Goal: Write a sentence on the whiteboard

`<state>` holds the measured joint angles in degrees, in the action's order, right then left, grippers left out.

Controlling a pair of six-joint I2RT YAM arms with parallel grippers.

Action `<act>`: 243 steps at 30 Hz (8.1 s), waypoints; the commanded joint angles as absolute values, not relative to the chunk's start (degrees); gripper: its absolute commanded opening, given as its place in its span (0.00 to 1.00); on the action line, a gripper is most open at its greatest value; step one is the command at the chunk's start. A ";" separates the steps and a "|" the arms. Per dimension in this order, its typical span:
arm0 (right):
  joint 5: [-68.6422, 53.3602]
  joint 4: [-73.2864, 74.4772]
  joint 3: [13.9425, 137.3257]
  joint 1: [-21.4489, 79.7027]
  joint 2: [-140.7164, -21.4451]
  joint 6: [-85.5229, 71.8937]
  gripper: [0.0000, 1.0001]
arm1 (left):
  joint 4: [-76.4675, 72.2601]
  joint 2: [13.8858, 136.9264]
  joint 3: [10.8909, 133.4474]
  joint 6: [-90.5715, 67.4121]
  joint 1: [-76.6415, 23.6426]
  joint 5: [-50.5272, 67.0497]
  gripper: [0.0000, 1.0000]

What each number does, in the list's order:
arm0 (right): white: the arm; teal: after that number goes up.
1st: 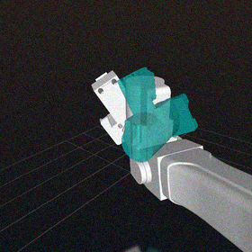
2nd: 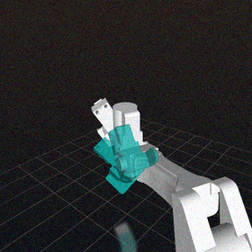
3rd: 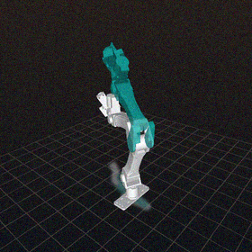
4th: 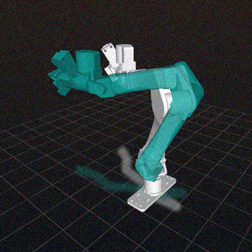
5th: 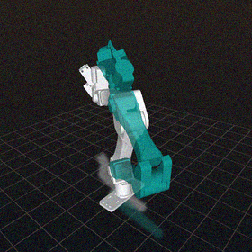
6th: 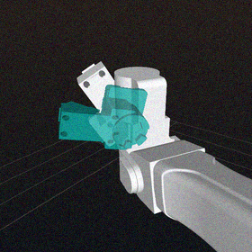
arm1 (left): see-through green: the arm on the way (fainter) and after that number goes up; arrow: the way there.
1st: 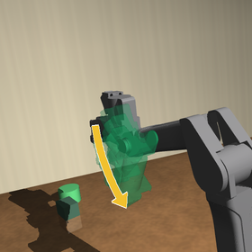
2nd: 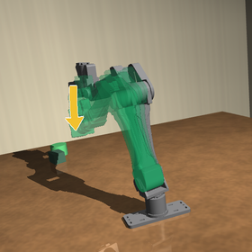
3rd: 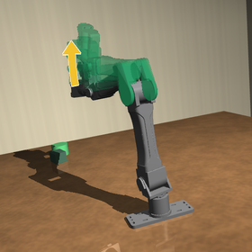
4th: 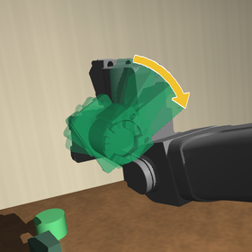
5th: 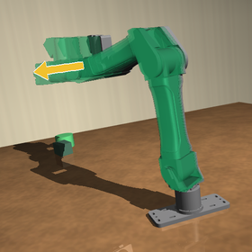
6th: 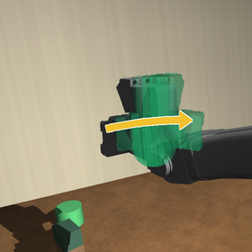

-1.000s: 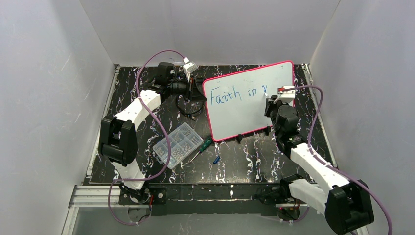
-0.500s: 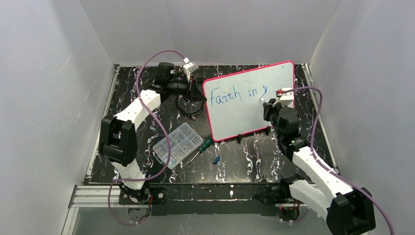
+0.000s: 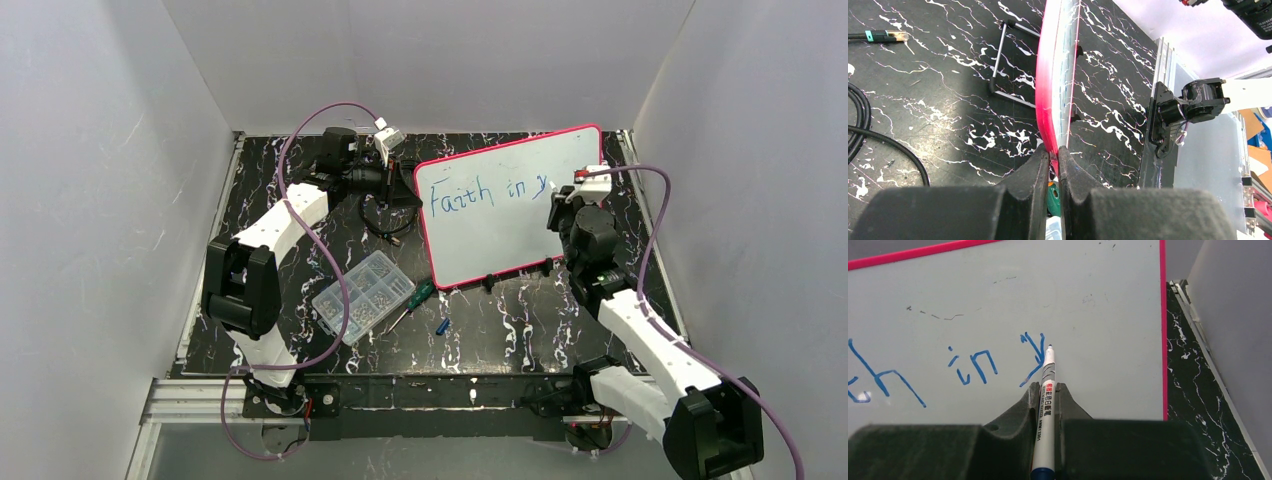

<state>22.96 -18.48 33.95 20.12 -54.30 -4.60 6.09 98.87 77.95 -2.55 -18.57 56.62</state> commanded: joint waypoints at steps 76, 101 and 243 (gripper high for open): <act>19.83 -27.36 38.76 15.64 -60.36 -2.46 0.01 | 7.63 95.97 78.87 -1.29 -19.27 58.80 0.00; 22.33 -24.99 35.30 14.85 -59.72 -3.94 0.01 | 7.73 96.00 78.98 -1.24 -19.29 58.89 0.00; 22.00 -24.53 43.33 9.87 -64.12 -4.66 0.01 | 7.56 94.88 78.85 -1.38 -19.25 59.15 0.00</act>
